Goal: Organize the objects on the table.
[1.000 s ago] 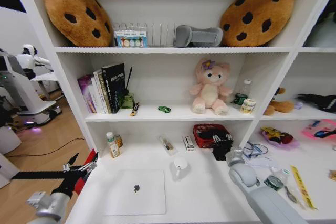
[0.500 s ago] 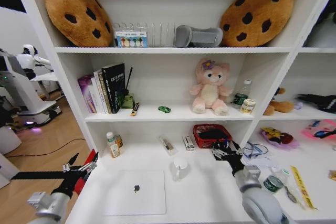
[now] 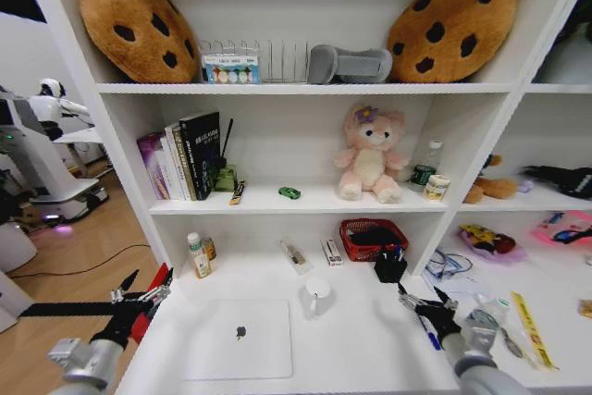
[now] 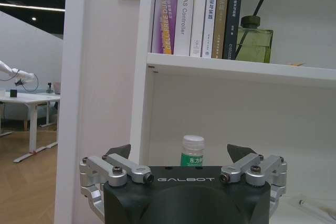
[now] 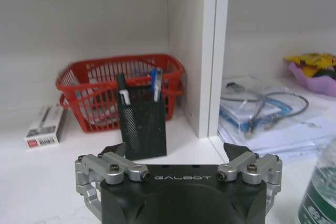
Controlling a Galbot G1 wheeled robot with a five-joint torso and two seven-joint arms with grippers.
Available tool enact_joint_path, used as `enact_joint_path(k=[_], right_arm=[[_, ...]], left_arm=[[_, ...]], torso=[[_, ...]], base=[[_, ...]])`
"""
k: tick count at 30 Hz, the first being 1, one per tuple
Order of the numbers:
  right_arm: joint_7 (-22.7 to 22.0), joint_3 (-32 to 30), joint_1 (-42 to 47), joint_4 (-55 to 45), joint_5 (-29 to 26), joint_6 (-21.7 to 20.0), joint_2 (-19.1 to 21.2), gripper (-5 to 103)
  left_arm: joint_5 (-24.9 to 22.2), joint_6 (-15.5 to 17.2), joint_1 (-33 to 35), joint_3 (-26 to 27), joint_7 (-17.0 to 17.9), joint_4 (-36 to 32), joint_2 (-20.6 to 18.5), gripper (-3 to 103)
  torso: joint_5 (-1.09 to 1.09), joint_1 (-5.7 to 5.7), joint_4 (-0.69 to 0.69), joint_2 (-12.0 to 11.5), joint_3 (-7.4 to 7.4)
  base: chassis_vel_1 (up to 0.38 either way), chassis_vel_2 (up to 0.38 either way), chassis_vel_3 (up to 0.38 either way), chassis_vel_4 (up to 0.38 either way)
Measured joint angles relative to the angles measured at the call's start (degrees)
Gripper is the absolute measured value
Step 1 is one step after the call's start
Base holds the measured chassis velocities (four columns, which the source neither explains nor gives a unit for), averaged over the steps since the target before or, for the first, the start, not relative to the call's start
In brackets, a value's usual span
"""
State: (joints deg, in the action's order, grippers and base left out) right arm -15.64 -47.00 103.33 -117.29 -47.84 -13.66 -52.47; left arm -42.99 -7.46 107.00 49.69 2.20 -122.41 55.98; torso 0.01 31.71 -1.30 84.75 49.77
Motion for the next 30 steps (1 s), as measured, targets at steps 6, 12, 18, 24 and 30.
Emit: enact_joint_path(k=[6,12,18,24,30], right_arm=[[0.5,3.0,-3.4,7.1,-1.1,-2.0,2.2,100],[0.9,6.6,-5.2,9.7,-0.2,-1.7,3.0,100],[0.2,9.5,-7.8,10.6,0.6,-1.6,3.2,103],[-0.6,10.3,-7.6,10.9,0.6,-1.7,3.7,78],[-0.7,10.4,-6.9,11.2,0.8,-1.2,3.3,62]], left_arm=[[0.0,0.0,0.0,0.0,0.0,0.0,0.0,100],[0.0,0.0,0.0,0.0,0.0,0.0,0.0,100],[0.0,0.0,0.0,0.0,0.0,0.0,0.0,100],[0.0,0.0,0.0,0.0,0.0,0.0,0.0,100],[0.0,0.0,0.0,0.0,0.0,0.0,0.0,100]], torso=[[0.01,0.00,0.00,0.0,0.00],[-0.01,0.00,-0.01,0.0,0.00],[-0.01,0.00,0.01,0.0,0.00],[-0.02,0.00,0.00,0.0,0.00],[-0.04,0.00,0.00,0.0,0.00]], base=[[0.000,0.000,0.000,0.000],[0.000,0.000,0.000,0.000],[0.000,0.000,0.000,0.000],[0.000,0.000,0.000,0.000],[0.000,0.000,0.000,0.000]])
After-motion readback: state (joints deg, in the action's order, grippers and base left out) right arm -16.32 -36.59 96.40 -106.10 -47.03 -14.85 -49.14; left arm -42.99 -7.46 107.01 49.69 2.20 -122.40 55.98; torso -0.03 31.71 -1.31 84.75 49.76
